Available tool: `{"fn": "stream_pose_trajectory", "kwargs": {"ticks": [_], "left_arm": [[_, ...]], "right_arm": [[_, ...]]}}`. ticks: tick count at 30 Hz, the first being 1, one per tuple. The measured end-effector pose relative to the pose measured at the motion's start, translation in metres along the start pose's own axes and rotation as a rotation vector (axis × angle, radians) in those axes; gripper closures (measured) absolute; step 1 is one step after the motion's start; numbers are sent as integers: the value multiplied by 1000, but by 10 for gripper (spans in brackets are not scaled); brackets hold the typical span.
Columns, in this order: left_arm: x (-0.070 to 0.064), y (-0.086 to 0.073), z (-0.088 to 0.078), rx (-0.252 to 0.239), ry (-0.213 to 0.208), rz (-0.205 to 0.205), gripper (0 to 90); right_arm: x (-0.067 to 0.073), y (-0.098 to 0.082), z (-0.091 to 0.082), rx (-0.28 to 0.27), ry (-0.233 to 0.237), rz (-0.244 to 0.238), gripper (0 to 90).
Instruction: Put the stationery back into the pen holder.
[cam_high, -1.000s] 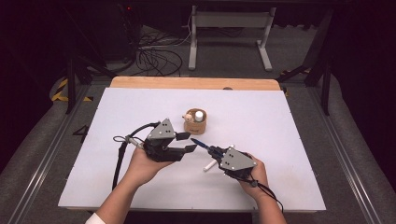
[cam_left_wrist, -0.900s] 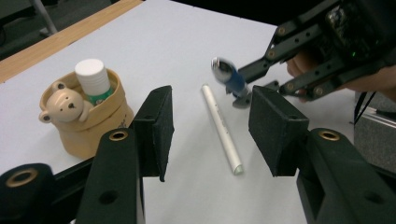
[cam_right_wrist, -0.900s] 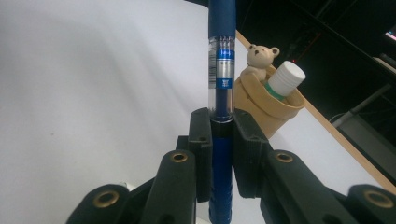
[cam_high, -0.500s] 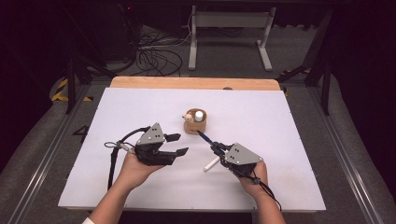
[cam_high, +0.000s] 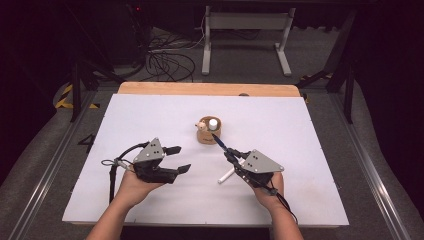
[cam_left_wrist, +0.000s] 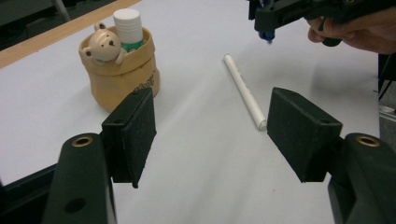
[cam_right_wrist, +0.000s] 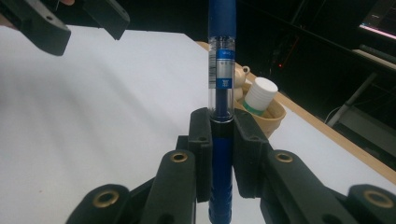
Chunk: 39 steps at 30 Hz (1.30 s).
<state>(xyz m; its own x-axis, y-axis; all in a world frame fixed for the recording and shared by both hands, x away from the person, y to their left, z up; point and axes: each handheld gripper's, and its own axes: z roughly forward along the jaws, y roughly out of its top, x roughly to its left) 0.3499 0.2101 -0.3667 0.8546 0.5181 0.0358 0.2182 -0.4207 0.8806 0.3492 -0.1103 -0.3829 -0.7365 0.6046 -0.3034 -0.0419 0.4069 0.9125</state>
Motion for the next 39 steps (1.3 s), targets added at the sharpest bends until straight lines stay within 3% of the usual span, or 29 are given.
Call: {"fn": "stream_pose_trajectory", "kwargs": {"ticks": [8, 22, 31, 39], "left_arm": [[1, -10, -9, -39, 28, 3, 298], [3, -25, -13, -26, 59, 6, 245], [4, -29, -14, -32, 53, 0, 241], [6, -31, -14, -42, 50, -16, 226]], "right_arm": [[-4, 3, 2, -48, 3, 56, 800], [-10, 9, 26, -79, 7, 102, 800], [-24, 10, 45, -116, -17, 180, 800], [-34, 12, 60, -119, -35, 190, 800]]}}
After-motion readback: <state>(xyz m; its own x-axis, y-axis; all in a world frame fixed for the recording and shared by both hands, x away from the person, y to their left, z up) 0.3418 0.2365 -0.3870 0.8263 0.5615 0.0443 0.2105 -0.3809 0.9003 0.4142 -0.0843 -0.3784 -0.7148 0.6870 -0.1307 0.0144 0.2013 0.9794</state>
